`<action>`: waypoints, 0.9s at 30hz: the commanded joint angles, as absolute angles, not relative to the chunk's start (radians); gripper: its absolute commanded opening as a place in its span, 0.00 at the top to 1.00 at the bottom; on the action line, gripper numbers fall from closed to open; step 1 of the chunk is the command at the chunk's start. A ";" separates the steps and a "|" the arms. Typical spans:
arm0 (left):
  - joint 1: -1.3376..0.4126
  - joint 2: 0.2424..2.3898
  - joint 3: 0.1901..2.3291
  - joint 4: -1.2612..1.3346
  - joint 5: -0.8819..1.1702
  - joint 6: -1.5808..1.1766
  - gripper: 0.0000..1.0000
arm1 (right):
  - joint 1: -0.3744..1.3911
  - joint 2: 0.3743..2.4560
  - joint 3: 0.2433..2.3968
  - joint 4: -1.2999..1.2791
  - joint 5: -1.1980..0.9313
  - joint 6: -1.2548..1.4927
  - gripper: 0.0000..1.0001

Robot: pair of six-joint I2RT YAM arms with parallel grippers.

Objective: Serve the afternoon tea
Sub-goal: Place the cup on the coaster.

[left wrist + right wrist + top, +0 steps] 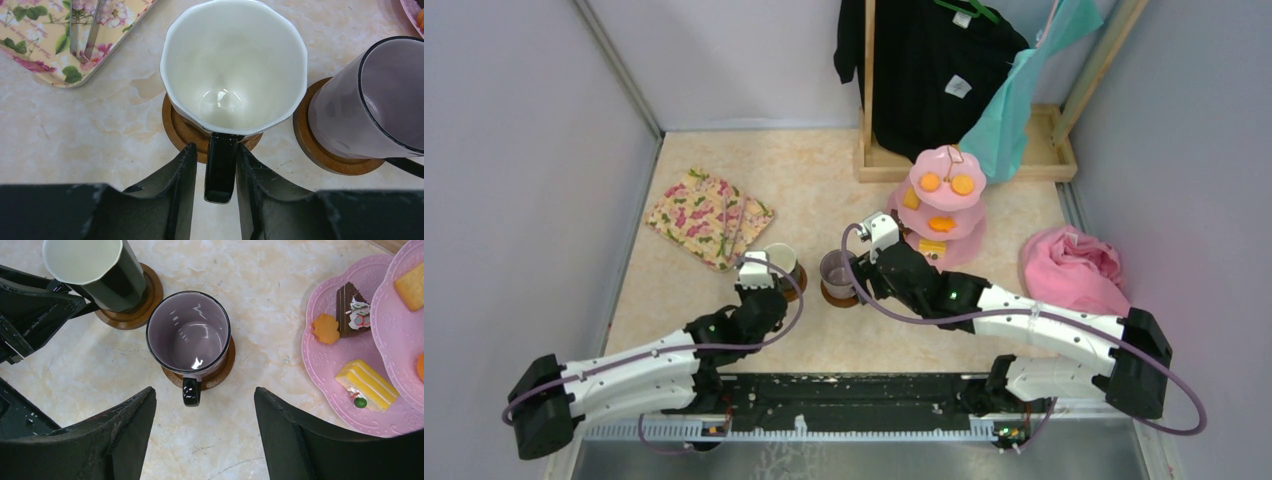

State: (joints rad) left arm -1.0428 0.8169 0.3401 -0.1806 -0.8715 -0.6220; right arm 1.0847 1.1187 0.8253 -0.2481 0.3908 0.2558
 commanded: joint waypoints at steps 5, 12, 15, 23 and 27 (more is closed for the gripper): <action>-1.048 0.832 0.400 -0.203 -0.882 -0.639 0.57 | 1.098 1.086 0.835 -0.211 0.387 0.259 0.28; -1.048 0.816 0.433 -0.252 -0.878 -0.680 0.48 | 1.098 1.081 0.834 -0.210 0.386 0.257 0.28; -1.048 0.806 0.444 -0.260 -0.867 -0.673 0.26 | 1.099 1.084 0.836 -0.208 0.385 0.258 0.28; -1.048 0.798 0.464 -0.332 -0.870 -0.714 0.24 | 1.098 1.087 0.838 -0.208 0.379 0.258 0.27; -1.048 0.766 0.487 -0.375 -0.906 -0.736 0.23 | 1.098 1.087 0.841 -0.211 0.377 0.259 0.28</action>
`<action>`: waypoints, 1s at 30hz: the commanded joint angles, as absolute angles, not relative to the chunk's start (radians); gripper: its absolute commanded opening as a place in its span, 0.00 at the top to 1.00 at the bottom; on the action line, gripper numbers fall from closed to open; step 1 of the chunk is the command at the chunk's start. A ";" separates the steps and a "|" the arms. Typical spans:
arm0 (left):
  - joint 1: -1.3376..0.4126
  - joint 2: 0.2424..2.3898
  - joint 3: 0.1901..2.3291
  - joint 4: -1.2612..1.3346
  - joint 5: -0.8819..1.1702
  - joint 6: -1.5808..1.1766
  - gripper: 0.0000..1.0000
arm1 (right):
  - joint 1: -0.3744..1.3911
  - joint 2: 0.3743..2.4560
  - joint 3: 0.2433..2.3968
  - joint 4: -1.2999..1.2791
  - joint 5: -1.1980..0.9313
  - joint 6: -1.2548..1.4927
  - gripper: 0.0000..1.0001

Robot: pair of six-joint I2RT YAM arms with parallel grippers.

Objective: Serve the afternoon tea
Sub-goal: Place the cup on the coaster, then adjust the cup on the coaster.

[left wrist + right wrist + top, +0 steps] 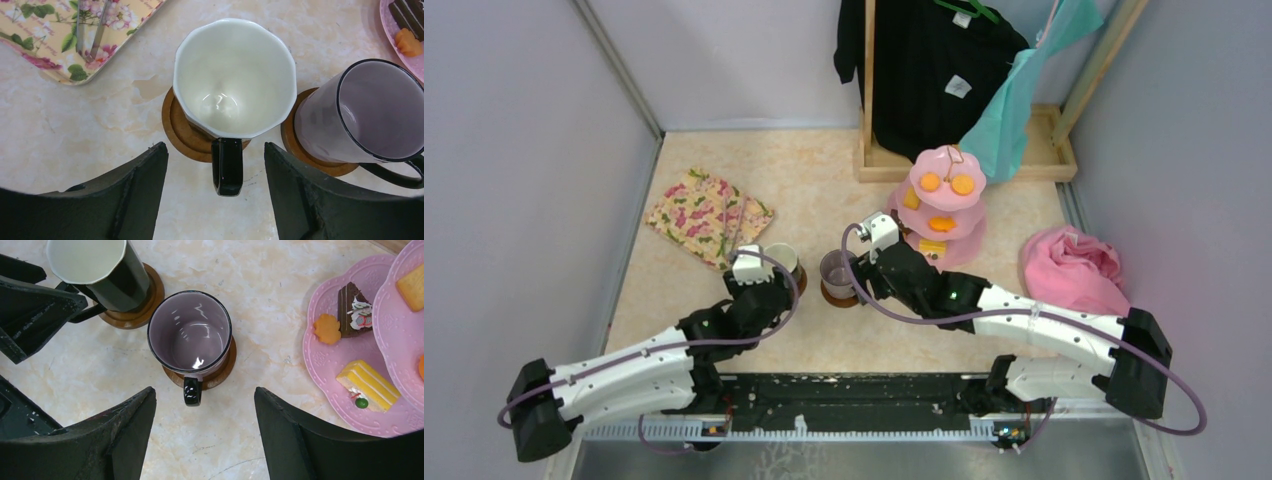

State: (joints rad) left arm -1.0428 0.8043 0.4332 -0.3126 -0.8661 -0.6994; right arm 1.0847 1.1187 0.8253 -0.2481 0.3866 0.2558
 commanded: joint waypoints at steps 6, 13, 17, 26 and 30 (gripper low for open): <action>-1.048 0.702 0.592 -0.372 -1.001 -0.697 0.23 | 1.098 1.091 0.853 -0.208 0.389 0.257 0.28; -1.048 0.760 0.672 0.354 -1.092 0.001 0.01 | 1.098 1.196 0.987 -0.194 0.467 0.209 0.27; -1.032 0.841 0.752 0.482 -1.087 0.139 0.01 | 1.098 1.260 1.044 -0.220 0.484 0.212 0.27; -0.670 0.822 0.735 0.224 -0.772 -0.284 0.01 | 1.098 1.274 0.913 -0.213 0.410 0.276 0.29; -0.584 0.847 0.748 0.210 -0.706 -0.340 0.01 | 1.098 1.302 0.873 -0.197 0.386 0.307 0.32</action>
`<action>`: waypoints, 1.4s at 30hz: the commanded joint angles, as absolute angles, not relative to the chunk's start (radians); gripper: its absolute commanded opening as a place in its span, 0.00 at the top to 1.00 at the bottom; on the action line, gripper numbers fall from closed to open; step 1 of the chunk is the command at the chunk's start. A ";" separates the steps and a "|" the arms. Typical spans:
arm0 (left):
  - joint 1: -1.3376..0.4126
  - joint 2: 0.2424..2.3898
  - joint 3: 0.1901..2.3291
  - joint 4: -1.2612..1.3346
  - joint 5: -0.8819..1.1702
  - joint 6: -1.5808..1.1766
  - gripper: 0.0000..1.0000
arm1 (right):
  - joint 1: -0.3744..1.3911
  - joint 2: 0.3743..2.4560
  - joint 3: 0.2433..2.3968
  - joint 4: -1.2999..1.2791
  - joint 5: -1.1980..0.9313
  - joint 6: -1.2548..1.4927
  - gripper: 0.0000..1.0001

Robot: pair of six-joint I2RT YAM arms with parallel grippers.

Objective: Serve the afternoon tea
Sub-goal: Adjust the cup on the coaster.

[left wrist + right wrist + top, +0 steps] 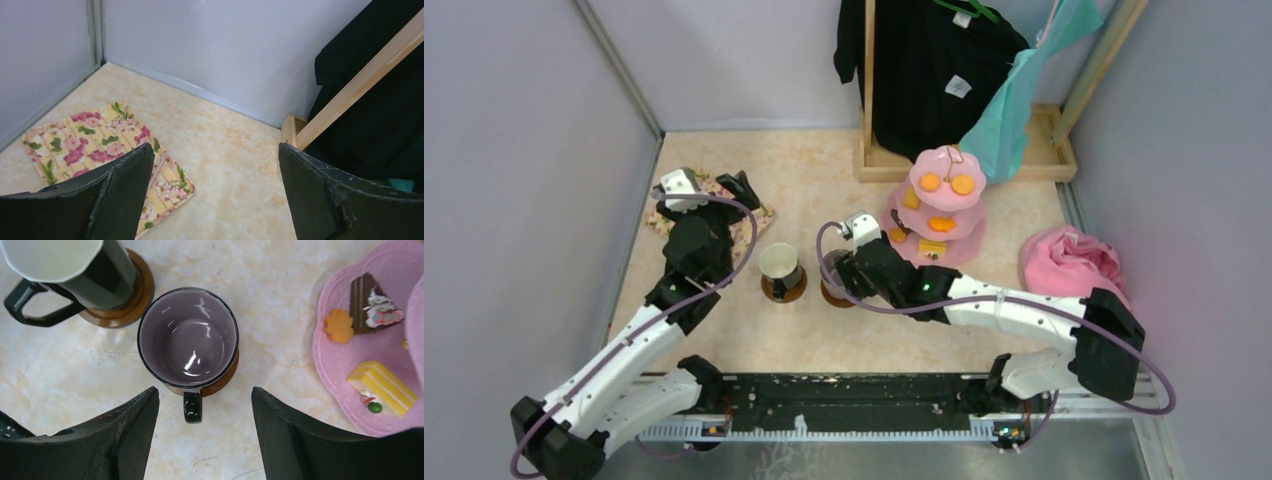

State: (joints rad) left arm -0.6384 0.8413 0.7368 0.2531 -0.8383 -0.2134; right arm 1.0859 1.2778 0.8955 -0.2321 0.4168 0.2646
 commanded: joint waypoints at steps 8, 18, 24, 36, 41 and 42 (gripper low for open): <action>-0.550 0.894 0.768 0.237 -0.675 -0.352 0.01 | 1.098 1.341 0.828 -0.168 0.368 0.352 0.36; -0.529 0.892 0.749 0.263 -0.644 -0.372 0.01 | 1.098 1.427 0.829 -0.122 0.346 0.381 0.50; -0.516 0.895 0.745 0.268 -0.625 -0.375 0.01 | 1.098 1.464 0.857 -0.098 0.353 0.402 0.70; -0.506 0.897 0.740 0.286 -0.599 -0.371 0.01 | 1.098 1.505 0.945 -0.178 0.411 0.521 0.96; -0.506 0.903 0.744 0.299 -0.587 -0.366 0.01 | 1.103 1.530 0.984 -0.231 0.433 0.573 1.00; -0.506 0.906 0.746 0.302 -0.583 -0.365 0.01 | 1.108 1.536 0.993 -0.244 0.444 0.582 1.00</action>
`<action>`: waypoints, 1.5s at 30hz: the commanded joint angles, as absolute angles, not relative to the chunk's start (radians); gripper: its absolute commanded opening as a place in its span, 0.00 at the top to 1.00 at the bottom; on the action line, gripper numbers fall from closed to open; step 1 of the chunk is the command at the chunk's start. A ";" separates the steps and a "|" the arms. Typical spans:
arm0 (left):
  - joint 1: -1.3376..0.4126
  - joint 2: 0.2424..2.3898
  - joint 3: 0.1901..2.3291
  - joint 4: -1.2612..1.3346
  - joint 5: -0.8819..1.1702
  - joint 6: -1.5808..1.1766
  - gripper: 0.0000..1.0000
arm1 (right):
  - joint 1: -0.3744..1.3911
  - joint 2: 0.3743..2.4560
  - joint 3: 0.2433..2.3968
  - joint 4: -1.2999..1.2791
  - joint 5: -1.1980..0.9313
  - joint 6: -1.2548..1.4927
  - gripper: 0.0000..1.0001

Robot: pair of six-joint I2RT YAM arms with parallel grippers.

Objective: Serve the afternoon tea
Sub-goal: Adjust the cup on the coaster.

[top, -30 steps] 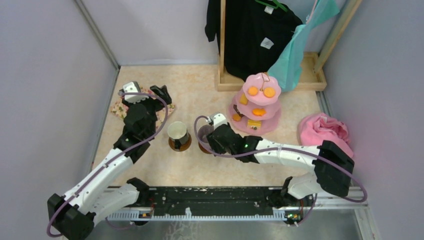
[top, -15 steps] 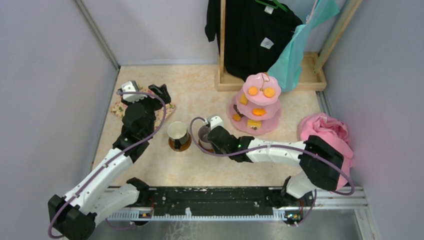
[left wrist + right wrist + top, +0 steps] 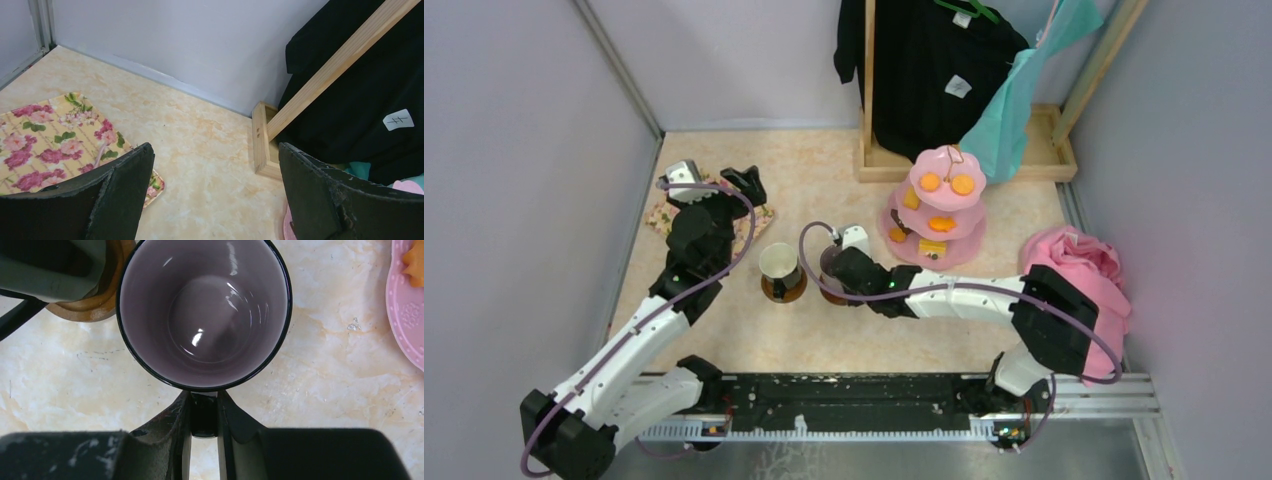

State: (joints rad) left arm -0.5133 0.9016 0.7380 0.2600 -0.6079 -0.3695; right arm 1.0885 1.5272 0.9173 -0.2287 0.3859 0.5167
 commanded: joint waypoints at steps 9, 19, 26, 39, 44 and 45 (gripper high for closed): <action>-0.502 0.925 0.747 0.318 -0.563 -0.377 0.01 | 1.166 1.644 1.132 -0.425 0.549 0.682 1.00; -0.503 0.911 0.736 0.313 -0.555 -0.378 0.01 | 1.198 1.717 1.136 -0.449 0.575 0.797 0.95; -0.503 0.896 0.728 0.305 -0.567 -0.380 0.01 | 1.216 1.702 1.134 -0.455 0.605 0.818 0.55; -0.497 0.976 0.834 0.269 -0.590 -0.326 0.01 | 1.267 1.500 1.082 -0.438 0.728 0.752 0.45; -0.418 1.041 0.891 0.245 -0.516 -0.297 0.01 | 1.274 1.314 1.016 -0.438 0.834 0.686 0.44; -0.389 1.054 0.900 0.242 -0.481 -0.293 0.01 | 1.275 1.273 1.006 -0.440 0.871 0.662 0.44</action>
State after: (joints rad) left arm -0.4664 1.0161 0.8417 0.2600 -0.5610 -0.3305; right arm 1.2682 1.4311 1.0355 -0.4553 0.7166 0.7383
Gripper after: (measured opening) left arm 0.992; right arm 0.554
